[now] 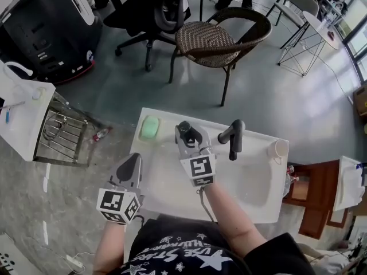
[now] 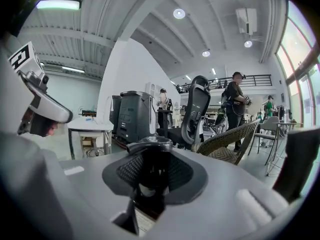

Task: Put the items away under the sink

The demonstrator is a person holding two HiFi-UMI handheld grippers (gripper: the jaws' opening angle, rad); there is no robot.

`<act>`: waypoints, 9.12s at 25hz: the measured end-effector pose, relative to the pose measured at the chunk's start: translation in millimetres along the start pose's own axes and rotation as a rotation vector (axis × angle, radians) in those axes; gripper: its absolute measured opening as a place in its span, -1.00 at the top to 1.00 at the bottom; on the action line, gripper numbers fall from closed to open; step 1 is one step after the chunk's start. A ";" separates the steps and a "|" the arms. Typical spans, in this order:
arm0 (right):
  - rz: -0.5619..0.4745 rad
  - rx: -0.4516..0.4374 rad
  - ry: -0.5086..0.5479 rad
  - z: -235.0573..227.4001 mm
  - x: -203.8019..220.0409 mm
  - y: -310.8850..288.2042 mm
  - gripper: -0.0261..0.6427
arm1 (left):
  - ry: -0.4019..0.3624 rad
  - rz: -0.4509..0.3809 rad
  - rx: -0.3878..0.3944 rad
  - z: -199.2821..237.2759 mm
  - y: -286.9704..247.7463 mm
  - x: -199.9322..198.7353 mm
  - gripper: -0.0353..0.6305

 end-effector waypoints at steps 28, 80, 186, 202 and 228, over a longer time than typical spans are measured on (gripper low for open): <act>0.086 0.424 -0.095 49.6 -10.7 231.9 0.63 | -0.050 0.089 0.339 -41.0 46.1 55.1 0.85; 0.052 0.088 -0.138 117.9 120.6 510.3 0.63 | 0.071 -0.011 -0.062 -267.9 294.2 278.9 0.85; 0.036 0.198 -0.068 110.8 648.7 192.6 0.17 | 0.002 -0.148 0.008 7.4 -31.8 630.2 0.85; 0.140 0.140 -0.171 150.0 596.5 283.0 -0.27 | 0.056 0.002 -0.024 -7.6 27.1 605.5 0.84; 0.089 0.143 -0.329 231.4 227.2 476.6 0.81 | 0.201 -0.042 -0.068 -139.5 323.0 411.3 0.85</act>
Point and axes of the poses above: the fingertips, and each gripper's own axes: y backward along the fingers, z to its left, x out of its underside, the point moved 10 cm from there along y, backward along the fingers, and after that the axes turned 10 degrees about y, right-handed, at the moved point
